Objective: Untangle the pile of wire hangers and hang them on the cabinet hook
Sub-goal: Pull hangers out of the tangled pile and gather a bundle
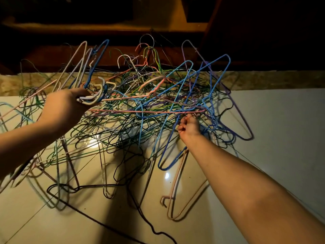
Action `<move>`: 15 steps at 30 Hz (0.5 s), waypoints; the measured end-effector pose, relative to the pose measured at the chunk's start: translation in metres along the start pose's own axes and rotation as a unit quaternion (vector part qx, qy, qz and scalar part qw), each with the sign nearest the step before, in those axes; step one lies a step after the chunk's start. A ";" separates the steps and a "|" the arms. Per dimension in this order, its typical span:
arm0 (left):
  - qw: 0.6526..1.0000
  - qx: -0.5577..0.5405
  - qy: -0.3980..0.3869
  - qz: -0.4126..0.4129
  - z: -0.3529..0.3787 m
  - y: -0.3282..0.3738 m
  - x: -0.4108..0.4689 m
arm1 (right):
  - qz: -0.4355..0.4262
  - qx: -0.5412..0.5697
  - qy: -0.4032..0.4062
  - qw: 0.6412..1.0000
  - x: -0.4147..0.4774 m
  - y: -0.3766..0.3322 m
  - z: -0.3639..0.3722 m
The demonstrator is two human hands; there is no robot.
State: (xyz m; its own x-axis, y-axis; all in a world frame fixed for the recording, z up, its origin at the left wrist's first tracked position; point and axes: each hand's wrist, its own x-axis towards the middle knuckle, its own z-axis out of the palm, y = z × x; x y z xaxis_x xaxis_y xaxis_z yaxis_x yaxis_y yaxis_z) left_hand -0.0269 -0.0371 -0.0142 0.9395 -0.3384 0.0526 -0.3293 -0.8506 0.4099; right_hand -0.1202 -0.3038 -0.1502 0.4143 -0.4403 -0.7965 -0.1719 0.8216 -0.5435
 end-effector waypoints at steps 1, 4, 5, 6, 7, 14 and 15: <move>1.000 0.006 0.002 -0.004 -0.001 0.000 0.001 | 0.000 0.011 0.007 1.000 0.000 0.001 0.001; 0.999 0.022 0.015 -0.024 -0.005 -0.005 0.007 | 0.001 0.060 0.032 0.998 0.003 0.000 0.003; 0.999 0.012 0.021 -0.044 -0.008 -0.010 0.009 | -0.001 0.059 0.039 0.998 0.004 -0.002 0.003; 0.997 -0.011 0.022 -0.069 -0.010 -0.017 0.011 | -0.001 0.046 0.046 0.998 0.004 -0.003 0.002; 0.995 -0.037 0.021 -0.093 -0.011 -0.027 0.014 | -0.001 0.025 0.052 0.998 0.003 -0.004 0.002; 0.969 -0.175 -0.014 -0.174 -0.017 -0.043 0.015 | -0.069 -0.082 0.086 0.991 -0.010 -0.002 0.011; 0.971 -0.167 -0.013 -0.169 -0.019 -0.039 0.016 | -0.095 -0.104 0.091 0.986 -0.014 -0.003 0.011</move>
State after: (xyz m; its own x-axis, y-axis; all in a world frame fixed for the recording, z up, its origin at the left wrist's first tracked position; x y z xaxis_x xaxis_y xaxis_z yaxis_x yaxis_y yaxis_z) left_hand 0.0022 -0.0019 -0.0118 0.9845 -0.0774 -0.1577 0.0497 -0.7385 0.6725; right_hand -0.1157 -0.2961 -0.1348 0.2928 -0.6517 -0.6997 -0.2947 0.6346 -0.7145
